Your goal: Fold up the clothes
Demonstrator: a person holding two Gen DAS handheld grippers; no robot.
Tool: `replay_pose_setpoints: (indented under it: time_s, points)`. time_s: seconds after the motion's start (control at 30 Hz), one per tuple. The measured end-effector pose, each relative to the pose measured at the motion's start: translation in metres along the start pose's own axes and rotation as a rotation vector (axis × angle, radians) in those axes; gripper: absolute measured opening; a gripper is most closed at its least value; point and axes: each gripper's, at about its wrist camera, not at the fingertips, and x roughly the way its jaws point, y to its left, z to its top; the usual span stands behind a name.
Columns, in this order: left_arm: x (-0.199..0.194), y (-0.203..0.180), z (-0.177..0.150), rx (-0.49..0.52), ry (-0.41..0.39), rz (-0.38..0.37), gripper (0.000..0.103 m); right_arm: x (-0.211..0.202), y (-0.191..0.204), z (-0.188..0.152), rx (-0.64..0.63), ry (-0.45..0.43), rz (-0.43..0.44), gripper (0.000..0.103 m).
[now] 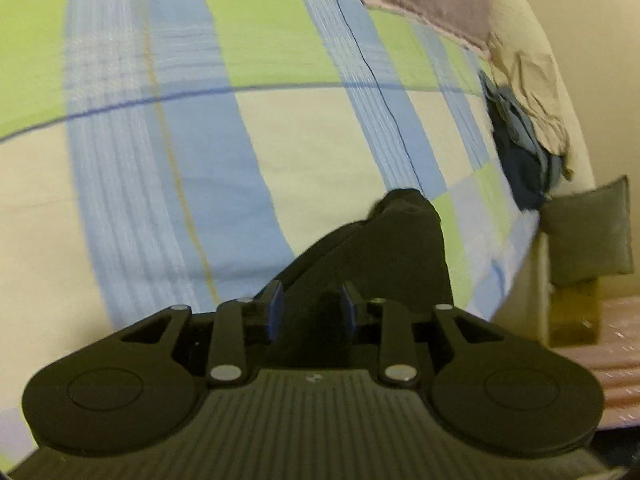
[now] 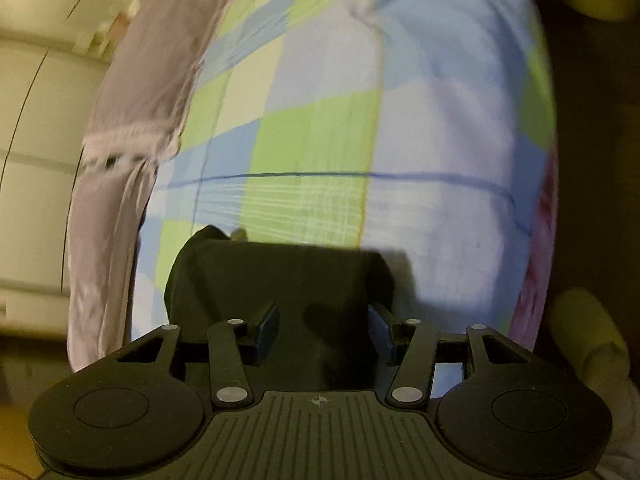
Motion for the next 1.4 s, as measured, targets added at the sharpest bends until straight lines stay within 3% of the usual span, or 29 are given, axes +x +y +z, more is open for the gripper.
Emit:
replay_pose_setpoints:
  time_s: [0.23, 0.27, 0.33, 0.4, 0.6, 0.67, 0.73, 0.77, 0.83, 0.9, 0.97, 1.0, 1.03, 1.07, 1.1, 1.17, 1.27, 1.4]
  points:
    - [0.022, 0.003, 0.014, -0.008, 0.079, -0.109, 0.025, 0.002, 0.003, -0.034, 0.012, -0.089, -0.029, 0.052]
    - [0.023, 0.002, 0.015, -0.003, 0.083, -0.122, 0.023, 0.005, 0.005, -0.037, 0.008, -0.093, -0.036, 0.052]
    - [0.025, 0.001, 0.019, 0.007, 0.09, -0.148, 0.0, 0.01, 0.008, -0.042, 0.0, -0.101, -0.049, 0.052]
    - [0.026, 0.0, 0.022, 0.025, 0.091, -0.167, 0.0, 0.016, 0.011, -0.046, -0.008, -0.109, -0.063, 0.04]
    - [0.017, -0.006, 0.03, 0.128, 0.045, -0.178, 0.0, 0.009, 0.001, -0.05, -0.008, -0.116, -0.043, 0.033]
    - [0.015, -0.007, 0.032, 0.156, 0.037, -0.177, 0.007, 0.008, 0.001, -0.048, -0.007, -0.112, -0.039, 0.033]
    - [0.014, -0.012, 0.035, 0.192, 0.046, -0.171, 0.052, 0.007, 0.002, -0.046, -0.006, -0.107, -0.037, 0.035]
    - [0.015, -0.015, 0.035, 0.216, 0.051, -0.17, 0.055, 0.006, 0.003, -0.045, -0.006, -0.105, -0.031, 0.042]
    - [0.025, -0.022, 0.036, 0.249, 0.073, -0.173, 0.056, 0.006, 0.005, -0.043, -0.008, -0.12, -0.024, 0.045]
    - [0.037, -0.028, 0.037, 0.265, 0.098, -0.188, 0.053, 0.008, 0.006, -0.041, -0.004, -0.123, -0.025, 0.045]
    - [0.051, -0.033, 0.038, 0.263, 0.137, -0.223, 0.033, 0.01, 0.006, -0.04, 0.002, -0.121, -0.028, 0.045]
    - [0.052, -0.036, 0.037, 0.286, 0.141, -0.226, 0.011, 0.011, 0.005, -0.039, 0.004, -0.124, -0.03, 0.045]
    - [0.051, -0.038, 0.037, 0.319, 0.137, -0.227, 0.006, 0.011, 0.005, -0.039, 0.004, -0.126, -0.029, 0.045]
    - [0.05, -0.041, 0.037, 0.351, 0.133, -0.227, 0.005, 0.012, 0.005, -0.038, -0.001, -0.124, -0.035, 0.045]
    - [0.046, -0.04, 0.038, 0.365, 0.124, -0.245, 0.004, 0.014, 0.005, -0.038, -0.007, -0.121, -0.042, 0.028]
    - [0.034, -0.033, 0.043, 0.369, 0.101, -0.301, 0.004, 0.015, 0.004, -0.037, -0.03, -0.108, -0.058, 0.019]
    - [0.034, -0.021, 0.046, 0.388, 0.099, -0.315, 0.004, 0.018, -0.003, -0.036, -0.02, -0.101, -0.042, 0.016]
    - [0.061, -0.009, 0.054, 0.328, 0.138, -0.265, 0.006, 0.02, -0.007, -0.035, -0.029, -0.094, -0.028, 0.017]
